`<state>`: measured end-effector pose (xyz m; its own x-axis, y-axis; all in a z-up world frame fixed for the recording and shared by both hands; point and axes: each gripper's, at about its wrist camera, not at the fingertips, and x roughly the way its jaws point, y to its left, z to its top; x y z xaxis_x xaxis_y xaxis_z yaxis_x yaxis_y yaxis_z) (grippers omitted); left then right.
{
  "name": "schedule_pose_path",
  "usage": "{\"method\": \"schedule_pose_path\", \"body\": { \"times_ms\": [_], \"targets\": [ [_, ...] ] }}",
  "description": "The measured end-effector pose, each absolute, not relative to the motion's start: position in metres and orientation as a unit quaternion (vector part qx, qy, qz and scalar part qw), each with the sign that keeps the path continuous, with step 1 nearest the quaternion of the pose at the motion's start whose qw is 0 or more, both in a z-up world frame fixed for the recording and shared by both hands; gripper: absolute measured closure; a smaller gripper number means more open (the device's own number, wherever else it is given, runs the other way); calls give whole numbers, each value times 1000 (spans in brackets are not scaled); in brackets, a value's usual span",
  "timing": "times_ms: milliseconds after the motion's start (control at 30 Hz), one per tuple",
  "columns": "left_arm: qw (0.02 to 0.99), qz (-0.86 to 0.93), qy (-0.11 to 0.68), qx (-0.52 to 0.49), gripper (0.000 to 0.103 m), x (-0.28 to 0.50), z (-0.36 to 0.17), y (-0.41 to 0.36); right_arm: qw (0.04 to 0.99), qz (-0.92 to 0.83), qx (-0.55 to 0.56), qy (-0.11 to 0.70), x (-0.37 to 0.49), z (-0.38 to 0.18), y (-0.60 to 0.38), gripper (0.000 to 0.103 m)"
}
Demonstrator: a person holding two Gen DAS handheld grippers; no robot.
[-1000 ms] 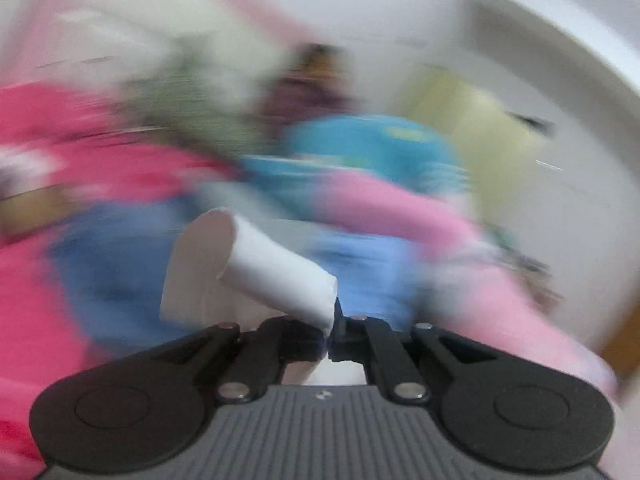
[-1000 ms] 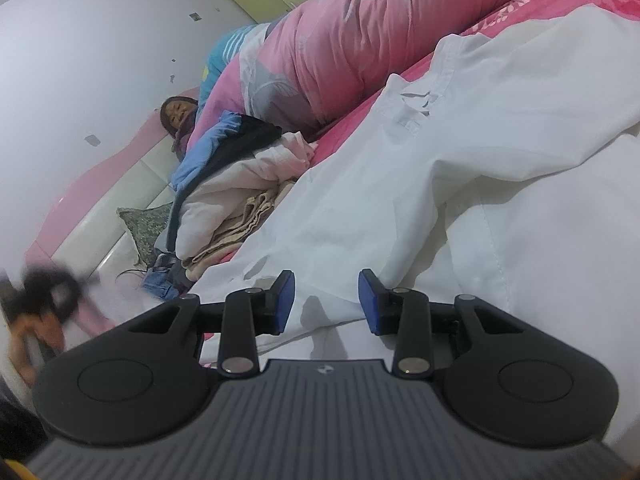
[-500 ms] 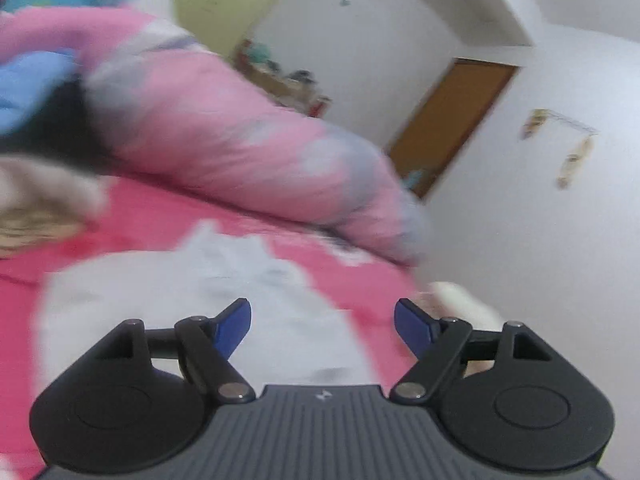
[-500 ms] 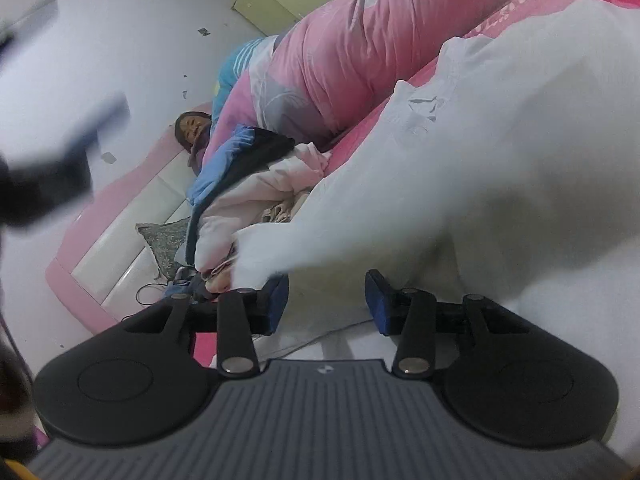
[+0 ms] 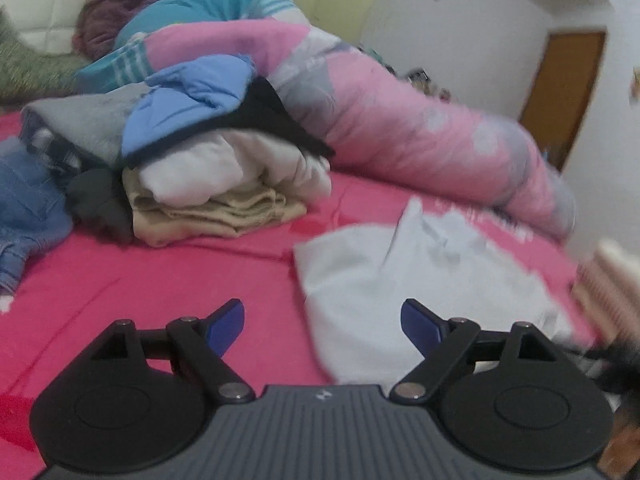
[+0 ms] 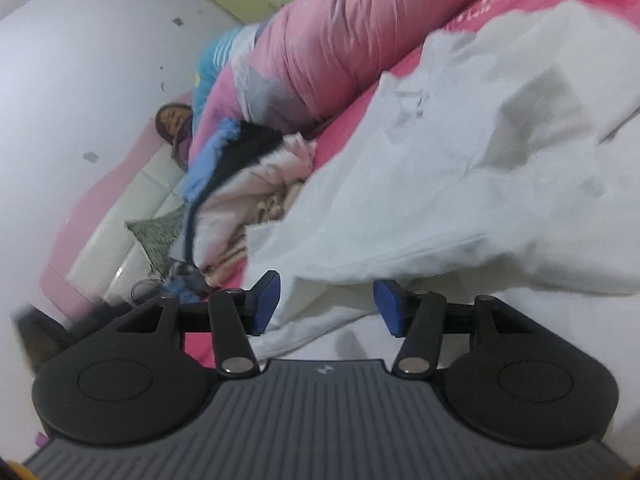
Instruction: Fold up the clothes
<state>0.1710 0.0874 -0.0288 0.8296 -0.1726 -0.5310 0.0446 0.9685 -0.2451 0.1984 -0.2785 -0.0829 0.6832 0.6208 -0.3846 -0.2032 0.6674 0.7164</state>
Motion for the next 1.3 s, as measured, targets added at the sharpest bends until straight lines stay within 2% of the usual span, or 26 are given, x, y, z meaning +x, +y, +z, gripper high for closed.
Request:
{"method": "schedule_pose_path", "body": {
  "times_ms": [100, 200, 367, 467, 667, 700, 733, 800, 833, 1000, 1133, 1200, 1300],
  "targets": [
    [949, -84, 291, -87, 14, 166, -41, 79, 863, 164, 339, 337, 191, -72, -308, 49],
    [946, -110, 296, -77, 10, 164, -52, 67, 835, 112, 400, 361, 192, -81, -334, 50],
    [940, -128, 314, -47, 9, 161, -62, 43, 799, 76, 448, 394, 201, -89, -336, 50],
    [941, -140, 308, -26, 4, 157, -66, 31, 786, 54, 468, 400, 193, -84, -336, 50],
    [939, -144, 311, 26, 4, 155, -73, 7, 773, 22, 493, 398, 195, -93, -338, 50],
    [940, -137, 311, 35, 4, 154, -73, 4, 773, 19, 498, 393, 200, -95, -338, 56],
    [941, -129, 311, 42, 4, 154, -74, 1, 785, 20, 485, 386, 206, -93, -336, 70],
    [941, -113, 316, 51, 4, 155, -77, -4, 809, 22, 452, 375, 217, -85, -331, 93],
    [940, -108, 320, 54, 4, 156, -78, -6, 821, 23, 436, 369, 223, -81, -328, 98],
    [939, -103, 325, 41, 4, 161, -79, -6, 878, 68, 370, 295, 253, -15, -315, 102],
    [939, -100, 327, 27, 4, 166, -79, -5, 923, 90, 315, 202, 249, 42, -322, 102],
    [939, -98, 329, 20, 4, 168, -79, -5, 936, 74, 293, 183, 243, 48, -331, 102],
    [938, -97, 332, 20, 4, 170, -80, -6, 935, 27, 285, 208, 244, 19, -355, 102]
  ]
}}
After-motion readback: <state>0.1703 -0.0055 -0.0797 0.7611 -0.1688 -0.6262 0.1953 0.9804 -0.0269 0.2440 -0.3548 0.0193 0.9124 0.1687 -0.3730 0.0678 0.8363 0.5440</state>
